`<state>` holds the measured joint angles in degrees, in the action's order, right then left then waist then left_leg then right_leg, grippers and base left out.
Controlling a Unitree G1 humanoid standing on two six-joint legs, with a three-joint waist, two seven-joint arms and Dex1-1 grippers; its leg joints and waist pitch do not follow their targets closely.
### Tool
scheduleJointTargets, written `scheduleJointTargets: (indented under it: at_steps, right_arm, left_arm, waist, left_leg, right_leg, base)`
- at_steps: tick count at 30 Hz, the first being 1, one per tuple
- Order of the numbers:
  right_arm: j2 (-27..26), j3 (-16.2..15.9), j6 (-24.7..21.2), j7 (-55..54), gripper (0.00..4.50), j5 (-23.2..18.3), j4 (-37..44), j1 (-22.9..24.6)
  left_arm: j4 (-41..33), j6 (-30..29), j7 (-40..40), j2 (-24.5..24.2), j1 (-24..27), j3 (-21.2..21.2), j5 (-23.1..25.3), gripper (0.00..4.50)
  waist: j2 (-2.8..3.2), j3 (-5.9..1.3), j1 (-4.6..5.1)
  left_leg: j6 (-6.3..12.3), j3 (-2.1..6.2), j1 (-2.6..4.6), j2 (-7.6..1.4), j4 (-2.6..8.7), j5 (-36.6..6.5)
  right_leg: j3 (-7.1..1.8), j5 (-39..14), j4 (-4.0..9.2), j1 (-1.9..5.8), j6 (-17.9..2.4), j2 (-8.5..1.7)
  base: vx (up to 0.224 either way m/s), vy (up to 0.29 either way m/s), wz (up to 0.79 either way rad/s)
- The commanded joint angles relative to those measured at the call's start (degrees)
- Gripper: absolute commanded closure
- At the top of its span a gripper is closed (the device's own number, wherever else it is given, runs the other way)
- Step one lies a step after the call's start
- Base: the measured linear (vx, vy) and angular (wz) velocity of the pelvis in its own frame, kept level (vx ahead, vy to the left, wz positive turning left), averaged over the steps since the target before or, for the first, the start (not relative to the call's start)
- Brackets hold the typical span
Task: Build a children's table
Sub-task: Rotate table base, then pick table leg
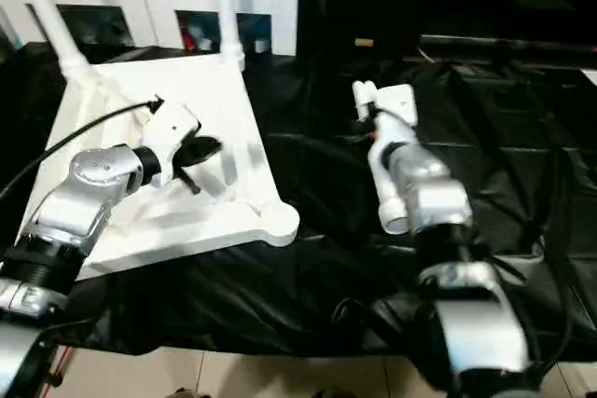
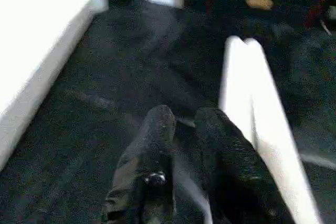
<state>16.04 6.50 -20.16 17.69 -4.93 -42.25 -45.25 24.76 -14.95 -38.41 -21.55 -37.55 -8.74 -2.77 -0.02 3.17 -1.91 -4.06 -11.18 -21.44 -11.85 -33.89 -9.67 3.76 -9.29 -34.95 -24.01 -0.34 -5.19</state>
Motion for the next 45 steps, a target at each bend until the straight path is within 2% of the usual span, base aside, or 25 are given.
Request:
scheduleJointTargets:
  at_steps: [1,3,5,7,8,11,13,14,15,22,24,26,30,33,35,36,42,45]
  right_arm:
    - [1.11,1.40,-2.91,-0.89,3.22,0.05,-1.66,-1.64]
    - [1.66,1.72,-4.00,-1.43,2.92,-0.03,-2.93,-2.34]
    - [2.15,1.82,-4.20,-1.40,2.88,-0.25,-4.85,-3.21]
    - [2.19,2.15,-4.33,-0.85,2.67,-0.85,-6.49,-3.93]
    - [2.19,2.10,-4.35,-0.52,2.46,-0.83,-7.79,-4.43]
    - [2.36,1.64,-4.59,-0.97,2.36,-0.30,-10.32,-5.31]
    - [2.30,1.86,-5.12,-1.26,2.10,-0.36,-10.98,-5.64]
    - [2.26,1.91,-5.13,-1.51,2.03,-0.23,-11.39,-5.77]
    - [2.26,1.92,-5.05,-1.79,2.03,-0.07,-11.94,-5.95]
    - [2.59,2.21,-4.20,-2.78,1.36,0.25,-15.36,-7.07]
    - [2.61,1.97,-4.86,-1.97,1.25,0.23,-16.47,-7.27]
    - [2.62,1.44,-6.66,-0.84,0.99,0.31,-17.51,-7.46]
    - [2.72,0.73,-7.80,-2.31,0.87,1.31,-18.90,-7.53]
    - [2.46,1.42,-8.78,-1.34,0.87,0.60,-20.28,-7.97]
    - [2.28,1.55,-9.68,-0.06,0.87,0.17,-20.84,-8.15]
    - [2.25,1.33,-10.41,0.45,0.87,0.23,-21.18,-8.27]
    - [2.03,0.89,-13.35,2.81,0.87,-0.08,-23.16,-8.59]
    - [1.95,0.90,-13.98,3.08,1.23,0.06,-23.89,-8.72]
  left_arm:
    - [-3.75,-1.51,-1.59,0.85,1.62,0.58,-2.09,3.62]
    - [-6.31,-2.84,-2.18,1.57,2.83,0.84,-2.51,3.34]
    - [-8.77,-4.35,-2.48,2.30,3.93,0.87,-3.14,3.26]
    - [-9.88,-5.01,-2.48,2.88,4.45,0.56,-3.61,3.17]
    - [-10.31,-5.32,-2.30,3.03,4.65,0.25,-3.97,2.92]
    - [-11.88,-6.60,-3.52,2.79,5.19,-0.90,-4.89,2.82]
    - [-12.73,-7.09,-3.77,2.80,5.49,-1.06,-5.06,2.73]
    - [-13.30,-7.57,-3.96,2.88,5.75,-1.07,-5.24,2.60]
    - [-13.99,-8.11,-4.22,2.94,6.07,-1.12,-5.37,2.60]
    - [-16.94,-9.98,-5.15,2.89,7.47,-1.89,-5.70,1.94]
    - [-17.63,-10.33,-5.56,2.73,7.77,-2.33,-5.85,1.87]
    - [-18.17,-10.77,-5.93,2.63,7.97,-2.58,-5.69,1.54]
    - [-18.60,-10.91,-6.05,2.60,8.06,-2.64,-5.41,1.44]
    - [-19.19,-11.33,-6.38,2.41,8.15,-2.85,-5.70,1.08]
    - [-19.87,-11.80,-7.06,2.26,8.31,-3.17,-6.11,1.01]
    - [-20.21,-12.08,-7.48,2.16,8.41,-3.39,-6.28,0.76]
    - [-22.03,-12.89,-9.93,1.19,9.28,-4.89,-6.74,0.35]
    - [-22.33,-13.10,-10.10,1.09,9.35,-4.93,-6.75,0.10]
  waist:
    - [-0.37,-4.27,0.08]
    - [-0.35,-4.50,0.10]
    - [-0.36,-4.48,0.21]
    - [-0.35,-4.46,0.28]
    - [-0.35,-4.37,0.23]
    - [-0.46,-4.28,0.24]
    - [-0.39,-4.26,0.27]
    - [-0.62,-4.29,0.29]
    - [-0.59,-4.34,0.25]
    - [-0.57,-4.28,0.29]
    - [-0.49,-4.29,0.30]
    - [-0.50,-4.28,0.31]
    - [-0.44,-4.31,0.28]
    - [-0.39,-4.31,0.26]
    - [-0.41,-4.34,0.25]
    - [-0.44,-4.37,0.27]
    - [-0.35,-4.26,0.25]
    - [-0.39,-4.18,0.15]
  left_leg:
    - [0.16,0.24,0.57,-0.47,3.27,-12.83]
    - [0.76,0.16,0.51,-0.55,3.12,-11.15]
    - [1.26,0.05,0.47,-0.52,3.04,-10.65]
    - [1.52,0.00,0.50,-0.54,2.96,-11.17]
    - [1.50,-0.03,0.62,-0.54,2.96,-11.74]
    - [1.13,0.04,0.61,-0.56,3.05,-12.58]
    - [0.99,0.06,0.60,-0.61,3.06,-12.36]
    - [1.07,0.02,0.50,-0.56,3.04,-12.11]
    - [1.04,0.04,0.52,-0.58,3.03,-11.91]
    - [1.08,-0.01,0.47,-0.54,2.98,-11.98]
    - [1.00,0.00,0.53,-0.55,2.98,-12.04]
    - [1.14,0.00,0.51,-0.54,2.98,-12.12]
    - [1.01,0.03,0.51,-0.58,2.97,-11.84]
    - [0.87,0.03,0.59,-0.60,2.97,-12.03]
    - [1.04,0.05,0.51,-0.63,2.96,-12.03]
    - [1.11,0.05,0.45,-0.61,2.94,-11.82]
    - [0.91,0.05,0.54,-0.74,2.97,-12.24]
    - [0.74,0.02,0.61,-0.73,2.97,-12.66]
  right_leg:
    - [-2.04,-14.41,4.04,3.20,-11.79,-1.90]
    - [-2.07,-11.62,3.67,3.31,-12.45,-1.92]
    - [-2.01,-10.63,3.74,3.26,-13.03,-1.86]
    - [-2.01,-11.35,3.76,3.20,-13.05,-1.87]
    - [-1.98,-12.42,3.93,3.06,-12.89,-1.84]
    - [-1.94,-14.43,4.06,3.04,-12.17,-1.86]
    - [-1.95,-14.03,4.01,3.01,-12.18,-1.82]
    - [-1.94,-13.77,4.01,3.06,-11.97,-1.76]
    - [-1.95,-13.58,3.90,3.09,-11.94,-1.80]
    - [-1.94,-13.86,3.94,3.04,-11.84,-1.79]
    - [-1.90,-13.94,3.97,3.00,-11.74,-1.78]
    - [-1.90,-13.82,3.95,3.02,-11.85,-1.73]
    - [-1.88,-13.37,3.88,3.03,-12.15,-1.74]
    - [-1.90,-13.08,3.85,3.04,-12.33,-1.77]
    - [-1.90,-12.87,3.79,3.14,-12.55,-1.82]
    - [-1.90,-12.57,3.74,3.19,-12.63,-1.81]
    - [-1.86,-13.37,3.76,3.08,-12.86,-1.84]
    - [-1.88,-14.21,3.87,2.97,-12.71,-1.85]
  base:
    - [0.000,0.000,0.00]
    - [0.000,0.000,0.00]
    - [0.000,0.000,0.00]
    - [0.000,0.000,0.00]
    - [0.000,0.000,0.00]
    - [0.000,0.000,0.00]
    - [0.000,0.000,0.00]
    - [0.000,0.000,0.00]
    - [0.000,0.000,0.00]
    - [0.000,0.000,0.00]
    - [0.000,0.000,0.00]
    - [0.000,0.000,0.00]
    - [0.000,0.000,0.00]
    - [0.000,0.000,0.00]
    - [0.000,0.000,0.00]
    - [0.000,0.000,0.00]
    - [0.000,0.000,0.00]
    - [0.000,0.000,0.00]
